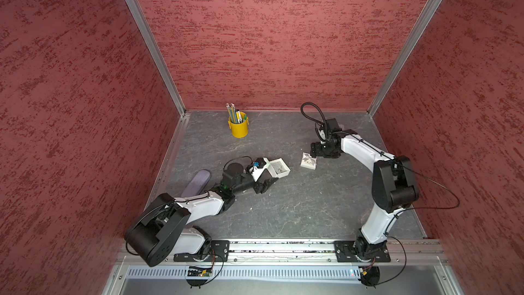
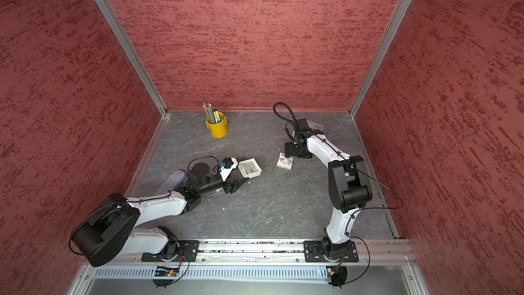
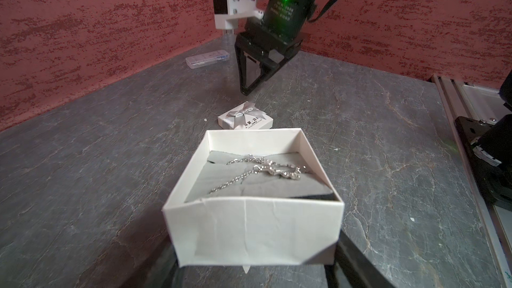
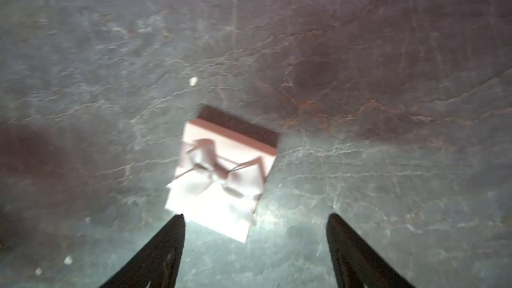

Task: Take the necklace out of the lift-off lid jewelry box
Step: Place the lid at the center of the board.

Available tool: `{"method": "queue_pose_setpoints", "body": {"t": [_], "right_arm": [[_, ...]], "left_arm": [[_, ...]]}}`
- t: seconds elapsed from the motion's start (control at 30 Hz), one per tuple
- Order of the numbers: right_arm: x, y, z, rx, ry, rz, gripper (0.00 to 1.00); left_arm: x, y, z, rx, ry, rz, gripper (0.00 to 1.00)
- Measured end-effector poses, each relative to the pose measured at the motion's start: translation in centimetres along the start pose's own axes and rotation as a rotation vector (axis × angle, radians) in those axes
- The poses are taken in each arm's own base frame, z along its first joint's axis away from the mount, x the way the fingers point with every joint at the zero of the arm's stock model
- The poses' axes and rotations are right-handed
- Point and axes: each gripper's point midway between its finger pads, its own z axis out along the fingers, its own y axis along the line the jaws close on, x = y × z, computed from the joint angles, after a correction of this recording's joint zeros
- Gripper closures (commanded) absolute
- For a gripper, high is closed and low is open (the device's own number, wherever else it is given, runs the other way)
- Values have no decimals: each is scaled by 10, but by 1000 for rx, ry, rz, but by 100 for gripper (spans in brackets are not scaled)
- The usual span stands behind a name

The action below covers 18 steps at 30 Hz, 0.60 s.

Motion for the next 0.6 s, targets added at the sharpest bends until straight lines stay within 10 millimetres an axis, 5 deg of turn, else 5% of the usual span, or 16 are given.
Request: {"method": "queue_pose_setpoints", "body": {"t": [0.1,0.27,0.6], "right_arm": [[1,-12,13,4,4,36,15],[-7,-3,-1,-47,-46,40,16],[-13,77,-123,-350,-246,-77,28]], "left_arm": [[3,0,0,0,14,-5,36],[7,-1,-1,1,32,1,36],[-12,3,12,16,12,29,36]]}}
